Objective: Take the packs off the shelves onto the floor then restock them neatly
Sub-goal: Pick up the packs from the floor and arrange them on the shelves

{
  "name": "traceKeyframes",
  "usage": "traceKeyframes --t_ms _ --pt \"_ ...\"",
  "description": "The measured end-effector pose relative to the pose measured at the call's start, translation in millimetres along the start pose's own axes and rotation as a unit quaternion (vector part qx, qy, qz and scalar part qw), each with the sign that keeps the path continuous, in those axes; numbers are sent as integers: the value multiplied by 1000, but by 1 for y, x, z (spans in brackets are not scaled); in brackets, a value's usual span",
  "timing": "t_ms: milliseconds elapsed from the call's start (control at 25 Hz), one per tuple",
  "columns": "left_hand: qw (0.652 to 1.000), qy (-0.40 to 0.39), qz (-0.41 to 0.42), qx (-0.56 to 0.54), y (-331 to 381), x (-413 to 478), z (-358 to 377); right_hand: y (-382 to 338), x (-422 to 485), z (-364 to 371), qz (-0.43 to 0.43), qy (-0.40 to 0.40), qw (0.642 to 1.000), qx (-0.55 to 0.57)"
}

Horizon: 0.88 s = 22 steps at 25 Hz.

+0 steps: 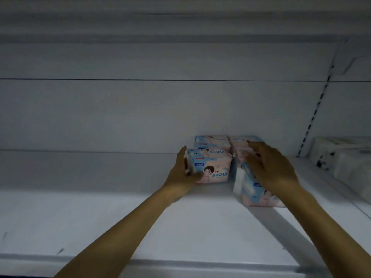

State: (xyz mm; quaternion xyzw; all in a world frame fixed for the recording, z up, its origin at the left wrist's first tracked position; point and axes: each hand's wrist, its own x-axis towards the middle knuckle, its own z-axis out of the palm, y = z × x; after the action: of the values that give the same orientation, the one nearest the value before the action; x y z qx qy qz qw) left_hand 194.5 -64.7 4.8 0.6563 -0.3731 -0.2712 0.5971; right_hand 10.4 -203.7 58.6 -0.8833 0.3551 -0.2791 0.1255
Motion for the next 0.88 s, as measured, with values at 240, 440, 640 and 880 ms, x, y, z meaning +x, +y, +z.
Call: traceKeyframes --t_ms 240,440,640,880 --pt "997 21 11 78 -7 22 35 5 1 12 -3 25 999 -39" --pt "994 18 13 103 0 20 38 8 3 17 -11 25 998 -60" --pt "986 79 15 146 15 -13 28 -5 4 -2 25 -35 996 73" --pt "937 163 159 265 22 -98 -33 -90 -46 34 -163 32 972 163"
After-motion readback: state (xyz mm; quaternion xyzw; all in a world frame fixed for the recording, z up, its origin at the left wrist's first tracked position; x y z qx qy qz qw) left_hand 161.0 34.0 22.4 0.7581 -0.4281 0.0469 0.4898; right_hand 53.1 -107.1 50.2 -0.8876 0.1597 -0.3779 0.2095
